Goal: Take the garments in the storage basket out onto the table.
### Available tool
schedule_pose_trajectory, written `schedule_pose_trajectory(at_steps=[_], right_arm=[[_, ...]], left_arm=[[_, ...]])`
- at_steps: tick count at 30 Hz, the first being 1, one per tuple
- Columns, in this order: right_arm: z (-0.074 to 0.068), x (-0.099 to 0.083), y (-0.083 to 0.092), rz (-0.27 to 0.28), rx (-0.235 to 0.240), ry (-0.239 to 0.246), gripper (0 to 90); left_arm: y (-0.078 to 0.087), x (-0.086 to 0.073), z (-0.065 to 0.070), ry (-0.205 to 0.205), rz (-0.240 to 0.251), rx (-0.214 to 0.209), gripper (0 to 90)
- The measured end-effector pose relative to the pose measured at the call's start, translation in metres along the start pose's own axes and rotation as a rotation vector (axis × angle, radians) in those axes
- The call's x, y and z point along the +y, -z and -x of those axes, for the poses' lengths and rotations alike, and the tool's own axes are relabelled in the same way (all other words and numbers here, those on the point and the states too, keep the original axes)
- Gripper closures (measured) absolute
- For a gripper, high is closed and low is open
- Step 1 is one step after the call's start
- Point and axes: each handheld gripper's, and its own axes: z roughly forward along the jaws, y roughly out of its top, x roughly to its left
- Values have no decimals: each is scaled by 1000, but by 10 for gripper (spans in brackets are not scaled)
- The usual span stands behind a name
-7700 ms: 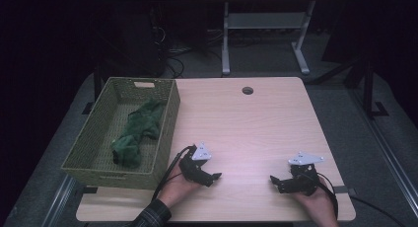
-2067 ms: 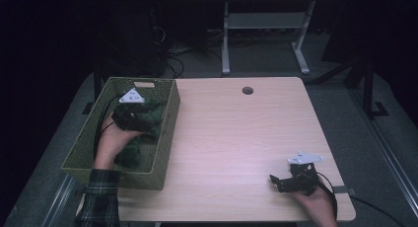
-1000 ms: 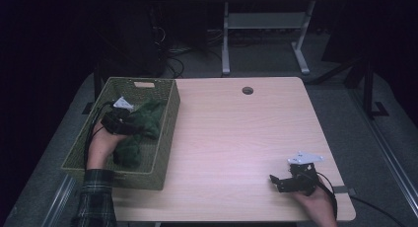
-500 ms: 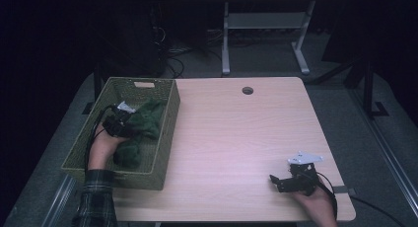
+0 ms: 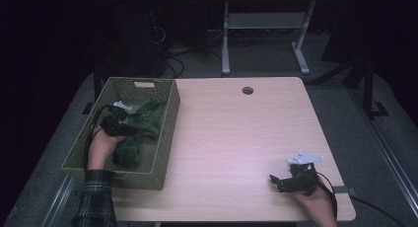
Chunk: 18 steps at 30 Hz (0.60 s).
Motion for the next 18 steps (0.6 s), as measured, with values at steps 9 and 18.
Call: schedule_pose_trajectory(at_steps=[9,18], right_arm=[[0,0,0,0,0,1,27],[0,0,0,0,0,1,28]], left_arm=[[19,6,4,38,72,-57,871],[41,11,10,69,142,-122,876]])
